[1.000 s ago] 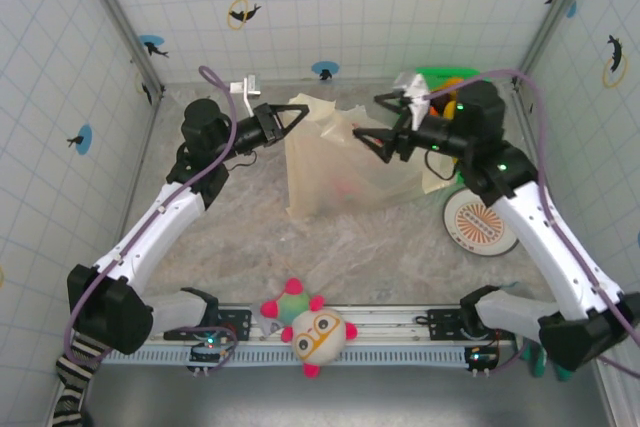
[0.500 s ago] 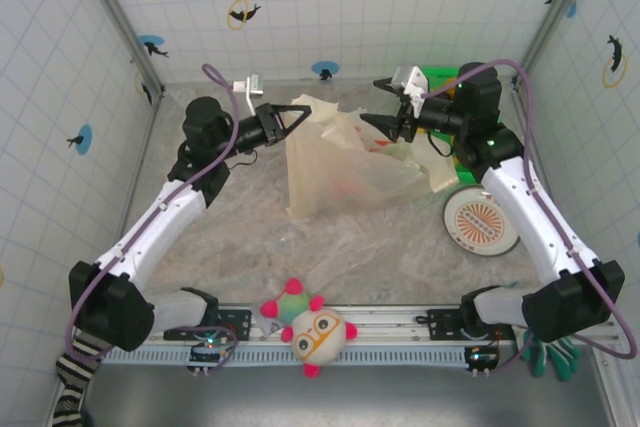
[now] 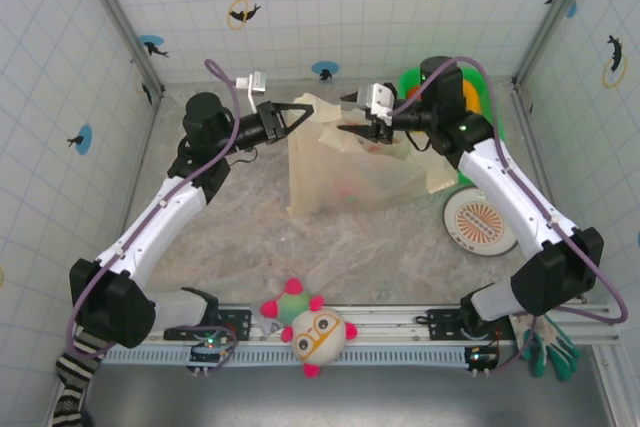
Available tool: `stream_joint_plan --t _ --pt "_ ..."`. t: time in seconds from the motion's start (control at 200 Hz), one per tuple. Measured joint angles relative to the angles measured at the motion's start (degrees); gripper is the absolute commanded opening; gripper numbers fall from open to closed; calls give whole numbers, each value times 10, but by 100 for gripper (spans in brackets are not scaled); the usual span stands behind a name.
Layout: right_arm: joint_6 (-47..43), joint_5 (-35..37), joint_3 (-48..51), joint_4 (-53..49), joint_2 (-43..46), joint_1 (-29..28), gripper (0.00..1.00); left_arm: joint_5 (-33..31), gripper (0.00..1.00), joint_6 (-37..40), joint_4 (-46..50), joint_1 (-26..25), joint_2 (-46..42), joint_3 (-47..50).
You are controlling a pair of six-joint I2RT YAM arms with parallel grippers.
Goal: Place the fake fruits into the plastic bag and tie a complex knot
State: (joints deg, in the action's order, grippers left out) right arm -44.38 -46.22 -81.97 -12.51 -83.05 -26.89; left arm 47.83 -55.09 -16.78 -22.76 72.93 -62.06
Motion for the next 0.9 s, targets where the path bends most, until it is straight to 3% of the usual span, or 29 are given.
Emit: stream_joint_plan --t 0.265,0.37,0.47,0.59,0.736,0.821,0.901 --pt "-28 18 -12 -16 -5 -25 39 2 0 9 0 0 0 0" --pt "-36 25 -12 -26 -8 -31 26 2 0 9 0 0 0 0" --pt "-45 33 -13 -34 -12 -36 0 3 0 9 0 0 0 0" --pt "-42 54 -17 -40 -13 -42 0 6 0 11 2 0 3 0" --pt "-22 78 -22 -37 -7 -46 0 7 24 27 18 4 2 0" --pt "-1 97 -28 -36 1 -46 0 6 30 39 37 18 -1 1" --pt "21 110 -40 -32 10 -46 0 6 43 53 57 37 -20 12"
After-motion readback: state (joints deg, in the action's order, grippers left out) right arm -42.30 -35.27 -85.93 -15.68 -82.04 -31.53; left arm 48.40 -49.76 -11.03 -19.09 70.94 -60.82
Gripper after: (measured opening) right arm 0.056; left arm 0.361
